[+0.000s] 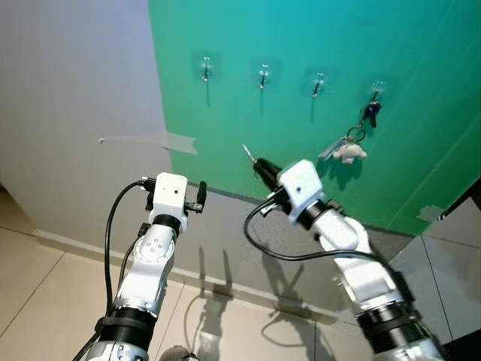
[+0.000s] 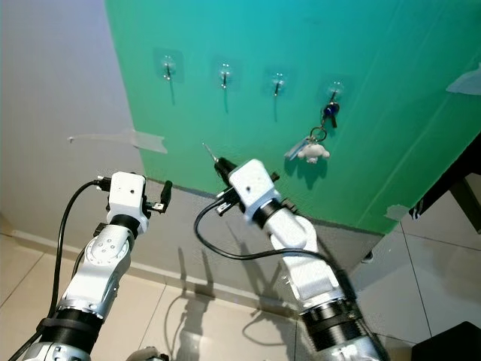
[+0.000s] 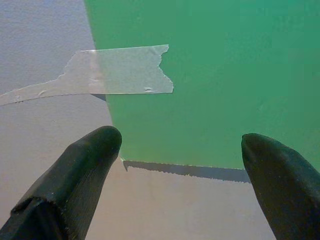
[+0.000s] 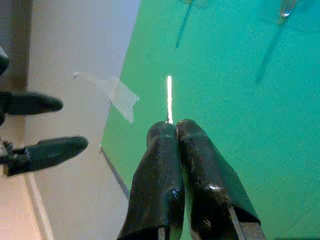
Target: Hang keys on a hook
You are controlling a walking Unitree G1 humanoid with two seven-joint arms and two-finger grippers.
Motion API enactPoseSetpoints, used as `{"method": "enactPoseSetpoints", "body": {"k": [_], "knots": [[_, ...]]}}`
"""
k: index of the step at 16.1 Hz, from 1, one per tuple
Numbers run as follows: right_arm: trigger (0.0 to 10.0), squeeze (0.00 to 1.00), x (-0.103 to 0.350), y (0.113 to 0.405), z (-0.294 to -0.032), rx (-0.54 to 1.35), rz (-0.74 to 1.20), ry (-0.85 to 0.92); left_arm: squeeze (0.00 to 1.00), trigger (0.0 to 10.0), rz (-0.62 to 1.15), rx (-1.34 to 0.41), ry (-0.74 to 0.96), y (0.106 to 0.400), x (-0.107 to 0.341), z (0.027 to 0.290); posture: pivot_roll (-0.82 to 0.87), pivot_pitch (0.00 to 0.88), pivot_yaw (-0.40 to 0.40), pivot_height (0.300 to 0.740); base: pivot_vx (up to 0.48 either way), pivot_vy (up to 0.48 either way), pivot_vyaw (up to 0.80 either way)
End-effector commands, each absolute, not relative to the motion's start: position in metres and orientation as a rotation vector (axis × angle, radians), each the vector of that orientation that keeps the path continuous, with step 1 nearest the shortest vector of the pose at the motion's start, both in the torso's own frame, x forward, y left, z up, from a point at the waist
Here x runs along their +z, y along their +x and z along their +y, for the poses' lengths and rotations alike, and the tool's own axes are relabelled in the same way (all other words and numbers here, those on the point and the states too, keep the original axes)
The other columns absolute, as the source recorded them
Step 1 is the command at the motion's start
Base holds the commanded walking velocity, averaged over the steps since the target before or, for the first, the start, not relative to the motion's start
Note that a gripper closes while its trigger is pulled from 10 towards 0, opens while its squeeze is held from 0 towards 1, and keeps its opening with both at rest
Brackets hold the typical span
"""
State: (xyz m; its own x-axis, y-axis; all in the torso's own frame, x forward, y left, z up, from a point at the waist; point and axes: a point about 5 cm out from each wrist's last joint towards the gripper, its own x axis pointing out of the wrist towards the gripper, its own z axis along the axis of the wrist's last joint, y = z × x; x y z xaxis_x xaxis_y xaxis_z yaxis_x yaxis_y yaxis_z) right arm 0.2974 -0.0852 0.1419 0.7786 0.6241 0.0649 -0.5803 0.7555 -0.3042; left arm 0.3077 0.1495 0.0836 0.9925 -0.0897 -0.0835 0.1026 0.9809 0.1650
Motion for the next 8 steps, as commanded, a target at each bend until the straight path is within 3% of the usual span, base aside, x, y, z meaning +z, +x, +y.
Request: {"method": "enactPoseSetpoints", "body": {"k": [1,2,3,4,8], "knots": [[10.0,0.00,0.158,0.303,-0.095,0.666,-0.177,-0.303,0.00,10.0,0.066,-0.107,0.162,0.309,0.086,0.144,0.01,0.000,-0.047,0.727,0.000,0.000,0.00],[10.0,0.00,0.170,0.308,-0.099,0.673,-0.198,-0.331,0.00,10.0,0.066,-0.106,0.158,0.310,0.086,0.143,0.01,0.000,-0.048,0.727,0.000,0.000,0.00],[10.0,0.00,0.209,0.326,-0.111,0.594,-0.375,-0.545,0.00,10.0,0.059,-0.107,0.147,0.312,0.087,0.140,0.01,0.000,-0.054,0.727,0.000,0.000,0.00],[10.0,0.00,0.220,0.337,-0.116,0.546,-0.426,-0.734,0.00,10.0,0.059,-0.108,0.147,0.312,0.087,0.138,0.01,0.000,-0.055,0.727,0.000,0.000,0.00],[10.0,0.00,0.274,0.368,-0.122,0.425,-0.513,-0.705,0.00,10.0,0.056,-0.097,0.133,0.313,0.088,0.137,0.02,0.000,-0.071,0.727,0.000,0.000,0.00]]}}
